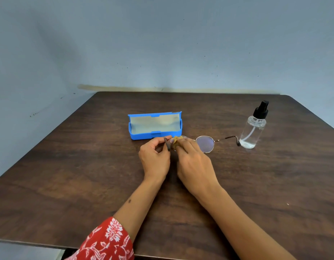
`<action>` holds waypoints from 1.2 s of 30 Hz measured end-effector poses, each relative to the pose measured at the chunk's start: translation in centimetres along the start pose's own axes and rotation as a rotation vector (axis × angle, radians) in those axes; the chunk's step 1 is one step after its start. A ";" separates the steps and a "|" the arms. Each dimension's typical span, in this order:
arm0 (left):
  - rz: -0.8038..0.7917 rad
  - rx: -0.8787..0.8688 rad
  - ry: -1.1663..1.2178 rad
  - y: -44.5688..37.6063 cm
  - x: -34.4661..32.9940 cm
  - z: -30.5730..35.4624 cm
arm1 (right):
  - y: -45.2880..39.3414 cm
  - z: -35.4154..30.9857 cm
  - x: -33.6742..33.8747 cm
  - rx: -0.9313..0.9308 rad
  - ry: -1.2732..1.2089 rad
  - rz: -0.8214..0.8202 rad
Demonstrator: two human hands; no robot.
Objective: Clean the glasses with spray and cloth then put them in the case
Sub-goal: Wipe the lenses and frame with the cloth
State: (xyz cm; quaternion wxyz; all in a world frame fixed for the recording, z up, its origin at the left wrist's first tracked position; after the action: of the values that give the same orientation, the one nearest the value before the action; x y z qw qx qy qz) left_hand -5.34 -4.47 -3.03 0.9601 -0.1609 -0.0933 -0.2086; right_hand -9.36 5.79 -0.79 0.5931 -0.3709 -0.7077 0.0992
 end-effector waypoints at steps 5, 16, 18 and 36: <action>-0.003 -0.028 -0.022 0.1 -0.1 0.1 | -0.1 0.7 0.8 -0.033 0.042 0.030; 0.002 -0.048 -0.024 0.0 -0.1 0.1 | 0.0 0.4 0.6 0.032 0.047 0.026; -0.005 -0.073 -0.045 0.0 -0.1 0.2 | -0.4 0.7 0.9 0.031 0.061 0.073; 0.072 0.078 0.070 -0.5 0.3 -1.2 | 0.7 0.4 0.5 0.033 -0.063 -0.011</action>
State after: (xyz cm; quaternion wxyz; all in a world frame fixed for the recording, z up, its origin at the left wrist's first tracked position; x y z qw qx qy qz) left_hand -5.15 -5.48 -3.94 0.9753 -0.1193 -0.0620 -0.1755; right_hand -9.43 6.67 -0.91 0.5771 -0.3538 -0.7264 0.1191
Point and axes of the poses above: each hand's wrist, its own y-axis away from the middle knuckle, its own x-axis out of the back of the hand, z = x × y, the point moved 5 cm from there along -y, towards the middle knuckle, and after that the axes turned 14 degrees about -y, right-handed, at the moved point
